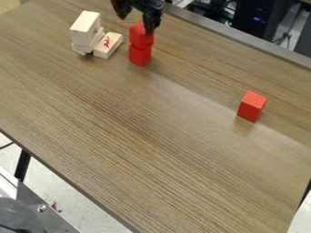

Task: Take the red cube from the right of the table and put it on top of the red cubes

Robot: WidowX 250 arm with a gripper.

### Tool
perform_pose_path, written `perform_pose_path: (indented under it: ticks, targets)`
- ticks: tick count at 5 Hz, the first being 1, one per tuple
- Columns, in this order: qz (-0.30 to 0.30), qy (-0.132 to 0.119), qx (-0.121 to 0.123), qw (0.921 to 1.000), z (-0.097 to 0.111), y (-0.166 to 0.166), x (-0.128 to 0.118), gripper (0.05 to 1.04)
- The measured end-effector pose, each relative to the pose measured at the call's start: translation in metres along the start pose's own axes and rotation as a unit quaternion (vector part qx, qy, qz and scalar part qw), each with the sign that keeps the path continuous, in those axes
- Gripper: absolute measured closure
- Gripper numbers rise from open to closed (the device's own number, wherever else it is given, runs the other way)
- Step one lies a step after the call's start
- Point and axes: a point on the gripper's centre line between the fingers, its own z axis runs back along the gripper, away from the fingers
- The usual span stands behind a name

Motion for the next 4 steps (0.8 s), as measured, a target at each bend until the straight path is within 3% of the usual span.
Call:
perform_pose_path:
  ticks: [1,2,3,4]
  targets:
    - [0.004,-0.027,0.0,0.9996,0.02,-0.007,0.007,0.085]
    - [0.007,-0.039,-0.037,0.9985,0.034,-0.036,0.016,0.084]
    - [-0.008,-0.052,-0.095,0.9941,0.04,-0.072,0.024,0.085]
    - [-0.045,-0.051,-0.15,0.9863,0.034,-0.116,0.021,0.085]
